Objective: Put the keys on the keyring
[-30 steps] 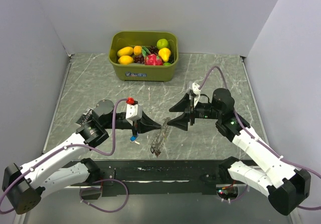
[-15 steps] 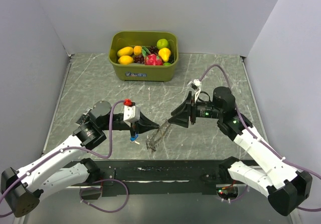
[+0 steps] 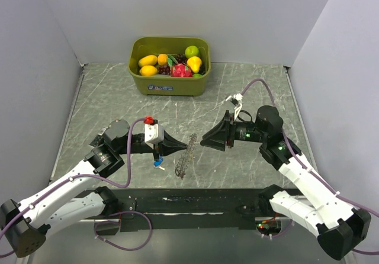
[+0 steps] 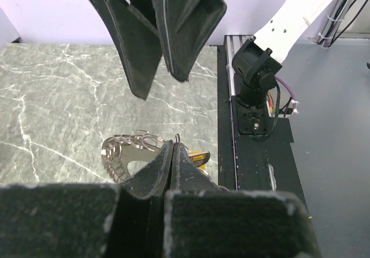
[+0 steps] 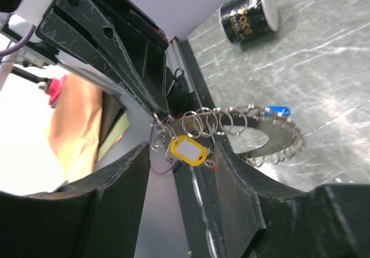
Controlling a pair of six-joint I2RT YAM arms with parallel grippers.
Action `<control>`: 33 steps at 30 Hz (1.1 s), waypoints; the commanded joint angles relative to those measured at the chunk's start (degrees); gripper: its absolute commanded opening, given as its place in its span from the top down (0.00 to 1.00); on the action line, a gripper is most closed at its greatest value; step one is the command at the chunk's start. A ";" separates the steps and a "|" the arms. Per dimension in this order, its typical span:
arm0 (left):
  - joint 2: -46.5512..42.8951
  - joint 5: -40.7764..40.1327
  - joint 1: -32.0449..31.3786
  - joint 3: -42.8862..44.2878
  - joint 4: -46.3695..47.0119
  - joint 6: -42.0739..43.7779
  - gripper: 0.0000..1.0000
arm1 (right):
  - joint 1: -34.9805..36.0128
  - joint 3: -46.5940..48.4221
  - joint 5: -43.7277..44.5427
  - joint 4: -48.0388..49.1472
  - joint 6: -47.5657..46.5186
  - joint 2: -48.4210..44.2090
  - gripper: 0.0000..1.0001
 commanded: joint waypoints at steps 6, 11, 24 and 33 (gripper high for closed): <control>-1.65 -1.06 -0.02 2.20 3.24 1.22 0.99 | -0.45 -1.74 -5.66 6.99 6.53 4.00 0.46; -1.56 -0.97 -0.02 2.38 3.07 1.31 0.99 | -0.45 -2.45 -6.36 10.16 9.34 5.23 0.48; -1.38 -0.97 -0.02 2.46 2.63 1.40 0.99 | -0.36 -2.71 -6.53 15.43 17.69 11.12 0.60; -1.39 -1.24 -0.11 2.29 2.89 1.40 0.99 | -0.19 -3.33 -8.29 17.46 19.54 12.00 0.53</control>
